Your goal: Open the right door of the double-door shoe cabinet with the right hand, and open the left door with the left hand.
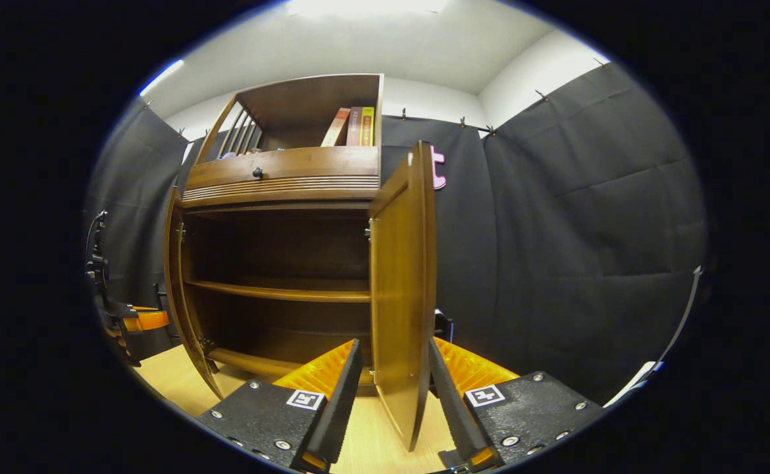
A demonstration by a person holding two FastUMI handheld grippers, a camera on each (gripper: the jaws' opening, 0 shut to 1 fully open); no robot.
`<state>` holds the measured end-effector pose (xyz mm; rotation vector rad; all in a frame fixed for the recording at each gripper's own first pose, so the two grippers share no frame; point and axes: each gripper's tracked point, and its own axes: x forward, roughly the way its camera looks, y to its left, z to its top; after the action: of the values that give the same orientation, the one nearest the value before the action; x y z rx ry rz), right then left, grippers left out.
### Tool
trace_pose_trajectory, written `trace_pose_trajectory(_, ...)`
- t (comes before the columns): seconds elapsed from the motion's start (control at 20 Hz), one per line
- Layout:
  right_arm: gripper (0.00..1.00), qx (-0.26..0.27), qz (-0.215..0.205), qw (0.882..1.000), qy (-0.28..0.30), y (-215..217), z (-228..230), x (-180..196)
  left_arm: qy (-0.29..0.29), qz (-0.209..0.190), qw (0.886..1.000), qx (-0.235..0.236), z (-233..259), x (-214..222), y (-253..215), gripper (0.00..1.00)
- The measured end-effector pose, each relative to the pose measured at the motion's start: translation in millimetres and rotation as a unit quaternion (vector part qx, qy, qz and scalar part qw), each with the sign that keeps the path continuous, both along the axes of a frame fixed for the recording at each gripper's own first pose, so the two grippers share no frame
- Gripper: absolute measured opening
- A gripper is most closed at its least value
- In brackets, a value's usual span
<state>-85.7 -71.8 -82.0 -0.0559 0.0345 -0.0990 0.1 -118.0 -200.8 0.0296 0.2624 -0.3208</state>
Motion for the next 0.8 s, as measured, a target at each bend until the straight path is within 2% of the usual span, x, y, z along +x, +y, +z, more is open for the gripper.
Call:
trace_pose_trajectory(0.05,0.63,-0.001,0.004,1.000,0.001,4,0,0,0.000,0.001,1.000,-0.002,1,-3,4,0.32)
trace_pose_trajectory(0.1,0.63,-0.001,0.008,1.000,0.002,8,-1,2,-0.003,0.004,1.000,0.001,6,-6,10,0.23)
trace_pose_trajectory(0.65,0.63,0.015,0.032,0.999,0.004,41,-2,14,0.001,0.036,0.999,0.021,1,-28,60,0.22)
trace_pose_trajectory(0.7,0.63,0.015,0.033,0.999,0.003,43,-2,14,0.001,0.039,0.999,0.026,2,-28,64,0.14)
trace_pose_trajectory(0.8,0.63,0.014,0.036,0.999,0.002,50,-3,15,-0.004,0.043,0.999,0.033,3,-32,72,0.14)
